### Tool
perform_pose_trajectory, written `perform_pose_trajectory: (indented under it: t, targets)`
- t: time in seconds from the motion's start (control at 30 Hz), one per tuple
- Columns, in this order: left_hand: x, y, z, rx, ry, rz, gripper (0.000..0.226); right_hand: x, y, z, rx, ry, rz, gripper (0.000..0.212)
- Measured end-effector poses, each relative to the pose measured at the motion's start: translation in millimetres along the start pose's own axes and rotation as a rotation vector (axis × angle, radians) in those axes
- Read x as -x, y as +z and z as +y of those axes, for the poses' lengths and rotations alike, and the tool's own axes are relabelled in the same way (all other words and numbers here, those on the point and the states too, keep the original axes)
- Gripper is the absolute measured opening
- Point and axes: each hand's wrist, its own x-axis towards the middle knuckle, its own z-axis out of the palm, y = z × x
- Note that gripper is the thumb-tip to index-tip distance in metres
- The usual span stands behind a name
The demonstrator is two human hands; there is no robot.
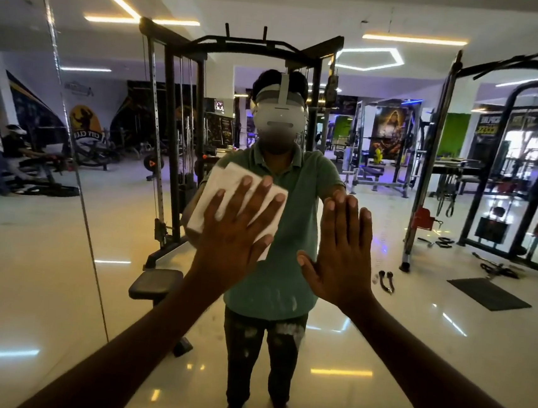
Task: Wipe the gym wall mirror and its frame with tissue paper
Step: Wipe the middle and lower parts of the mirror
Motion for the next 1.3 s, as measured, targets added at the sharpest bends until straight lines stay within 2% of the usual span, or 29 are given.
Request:
perform_pose_trajectory:
  t: [0.1,0.33,0.57,0.83,0.93,1.07,1.3]
  targets:
    - [39.7,6.3,-14.2,-0.020,-0.003,-0.034,0.069,-0.1,0.1,-3.5,0.014,0.019,0.002,0.095]
    - [-17.4,2.5,10.2,0.029,-0.054,0.017,0.069,-0.4,0.3,-3.6,0.045,0.011,-0.015,0.094]
    - [21.5,9.0,18.2,0.036,-0.072,0.017,0.070,-1.3,-2.5,-5.3,0.020,-0.004,0.007,0.093]
    - [-65.1,-12.1,15.4,0.022,-0.252,0.085,0.070,-1.1,-1.7,-4.8,0.019,0.006,-0.004,0.093]
    - [-28.8,1.0,28.0,0.034,-0.267,0.063,0.073,-1.7,-2.7,-3.4,-0.001,-0.014,0.010,0.092]
    - [22.4,16.0,34.7,0.057,-0.198,0.020,0.074,-0.9,-2.5,-4.7,-0.001,-0.004,0.010,0.092]
    - [-74.6,-14.8,-0.9,0.017,-0.303,0.102,0.069,0.3,-2.6,-3.5,-0.024,0.001,0.017,0.091]
